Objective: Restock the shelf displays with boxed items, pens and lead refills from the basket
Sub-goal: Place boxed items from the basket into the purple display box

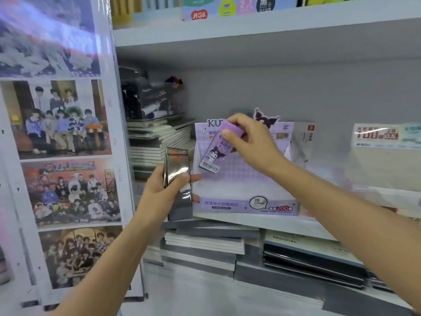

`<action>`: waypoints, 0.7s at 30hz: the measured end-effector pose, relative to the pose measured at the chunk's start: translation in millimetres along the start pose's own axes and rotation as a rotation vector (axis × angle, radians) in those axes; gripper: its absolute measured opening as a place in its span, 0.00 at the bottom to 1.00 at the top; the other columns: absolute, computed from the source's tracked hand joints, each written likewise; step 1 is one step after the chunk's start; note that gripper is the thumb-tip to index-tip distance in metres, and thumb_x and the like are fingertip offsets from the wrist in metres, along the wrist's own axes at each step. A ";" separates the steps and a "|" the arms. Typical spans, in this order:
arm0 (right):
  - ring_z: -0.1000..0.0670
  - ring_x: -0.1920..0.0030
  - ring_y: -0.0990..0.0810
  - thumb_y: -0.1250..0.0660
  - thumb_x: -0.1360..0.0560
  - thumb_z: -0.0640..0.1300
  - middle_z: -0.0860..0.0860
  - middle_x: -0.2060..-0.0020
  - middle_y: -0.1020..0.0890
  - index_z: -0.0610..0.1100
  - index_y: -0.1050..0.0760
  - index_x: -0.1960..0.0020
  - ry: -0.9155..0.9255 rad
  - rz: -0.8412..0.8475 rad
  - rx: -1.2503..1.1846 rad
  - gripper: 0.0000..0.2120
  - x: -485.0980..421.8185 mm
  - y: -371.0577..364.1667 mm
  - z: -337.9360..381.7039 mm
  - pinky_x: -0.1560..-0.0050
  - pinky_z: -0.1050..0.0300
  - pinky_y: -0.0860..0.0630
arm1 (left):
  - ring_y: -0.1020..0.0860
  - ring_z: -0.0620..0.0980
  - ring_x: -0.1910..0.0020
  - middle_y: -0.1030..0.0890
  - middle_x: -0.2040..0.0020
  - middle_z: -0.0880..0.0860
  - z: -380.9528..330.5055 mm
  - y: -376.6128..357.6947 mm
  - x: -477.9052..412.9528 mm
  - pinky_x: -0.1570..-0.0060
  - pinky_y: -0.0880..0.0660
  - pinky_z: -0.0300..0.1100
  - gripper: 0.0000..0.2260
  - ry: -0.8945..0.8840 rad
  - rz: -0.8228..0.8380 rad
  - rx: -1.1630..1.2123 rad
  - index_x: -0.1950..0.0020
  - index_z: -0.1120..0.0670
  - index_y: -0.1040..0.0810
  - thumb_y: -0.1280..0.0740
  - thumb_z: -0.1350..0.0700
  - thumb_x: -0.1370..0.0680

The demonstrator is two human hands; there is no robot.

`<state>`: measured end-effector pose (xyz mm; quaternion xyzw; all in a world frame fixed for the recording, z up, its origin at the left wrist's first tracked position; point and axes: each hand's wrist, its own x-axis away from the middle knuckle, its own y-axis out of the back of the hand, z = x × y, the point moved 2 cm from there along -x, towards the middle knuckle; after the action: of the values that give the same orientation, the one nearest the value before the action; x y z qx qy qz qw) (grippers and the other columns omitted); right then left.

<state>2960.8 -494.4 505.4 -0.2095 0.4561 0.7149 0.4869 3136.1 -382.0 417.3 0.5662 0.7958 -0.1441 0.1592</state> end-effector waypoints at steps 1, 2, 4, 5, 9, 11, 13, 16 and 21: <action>0.39 0.56 0.20 0.35 0.21 0.41 0.43 0.57 0.20 0.39 0.24 0.47 0.026 0.005 0.058 0.06 2.5 -7.0 -3.8 0.54 0.37 0.23 | 0.16 0.61 0.60 0.16 0.46 0.53 0.8 -0.4 -0.7 0.55 0.19 0.53 0.10 -0.004 -0.005 0.002 0.41 0.50 0.27 0.33 0.54 0.21; 0.41 0.58 0.20 0.35 0.21 0.42 0.44 0.58 0.19 0.40 0.23 0.46 0.060 0.006 0.122 0.07 6.3 -13.9 -7.3 0.54 0.40 0.23 | 0.16 0.60 0.58 0.15 0.46 0.53 1.4 -0.8 -0.6 0.56 0.18 0.53 0.10 -0.012 -0.011 0.002 0.40 0.51 0.27 0.34 0.55 0.20; 0.45 0.60 0.21 0.34 0.21 0.43 0.48 0.58 0.18 0.41 0.23 0.44 0.110 0.008 0.225 0.08 14.6 -24.6 -12.9 0.56 0.48 0.24 | 0.16 0.56 0.55 0.15 0.47 0.55 3.6 -1.9 0.7 0.59 0.18 0.49 0.09 -0.032 -0.018 0.006 0.40 0.54 0.27 0.34 0.57 0.20; 0.47 0.61 0.22 0.35 0.21 0.44 0.50 0.58 0.19 0.41 0.23 0.43 0.116 0.016 0.251 0.09 17.5 -28.0 -15.4 0.58 0.53 0.26 | 0.16 0.54 0.56 0.15 0.48 0.56 5.5 -2.6 1.6 0.60 0.18 0.47 0.09 -0.032 -0.017 0.007 0.40 0.55 0.27 0.35 0.58 0.20; 0.49 0.62 0.25 0.34 0.21 0.44 0.52 0.61 0.22 0.40 0.23 0.42 0.081 0.076 0.328 0.10 4.5 -27.0 -18.5 0.60 0.60 0.36 | 0.18 0.55 0.65 0.15 0.52 0.57 12.4 -5.5 5.7 0.63 0.19 0.45 0.08 0.009 -0.014 0.000 0.42 0.55 0.28 0.35 0.58 0.20; 0.45 0.59 0.23 0.34 0.21 0.44 0.47 0.58 0.19 0.40 0.22 0.44 0.059 0.107 0.380 0.10 -7.2 -26.8 -17.9 0.60 0.58 0.35 | 0.18 0.55 0.65 0.15 0.54 0.58 12.4 -7.1 5.8 0.63 0.19 0.45 0.08 0.002 -0.029 0.002 0.42 0.56 0.28 0.35 0.58 0.20; 0.47 0.55 0.23 0.34 0.22 0.44 0.44 0.53 0.17 0.40 0.21 0.43 0.031 0.153 0.393 0.10 -15.6 -31.3 -17.4 0.57 0.58 0.34 | 0.18 0.53 0.63 0.15 0.55 0.57 11.4 -8.8 5.3 0.63 0.20 0.44 0.07 -0.009 -0.035 -0.017 0.42 0.56 0.28 0.35 0.58 0.20; 0.51 0.54 0.25 0.31 0.23 0.45 0.46 0.49 0.17 0.42 0.20 0.40 -0.028 0.283 0.395 0.13 -25.4 -38.8 -15.7 0.54 0.59 0.32 | 0.18 0.54 0.64 0.15 0.55 0.56 10.5 -9.0 4.9 0.62 0.20 0.43 0.07 -0.016 -0.020 -0.054 0.42 0.56 0.28 0.36 0.57 0.20; 0.54 0.59 0.25 0.28 0.26 0.40 0.49 0.52 0.20 0.43 0.26 0.42 0.002 0.123 0.338 0.14 -20.1 -37.6 -15.3 0.53 0.60 0.25 | 0.18 0.55 0.64 0.15 0.55 0.56 9.4 -8.0 6.8 0.63 0.20 0.45 0.08 -0.033 -0.010 -0.059 0.42 0.56 0.28 0.35 0.57 0.20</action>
<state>3000.7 -513.5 495.8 -0.0971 0.5821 0.6563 0.4701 3127.3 -382.6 406.3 0.5550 0.7997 -0.1305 0.1883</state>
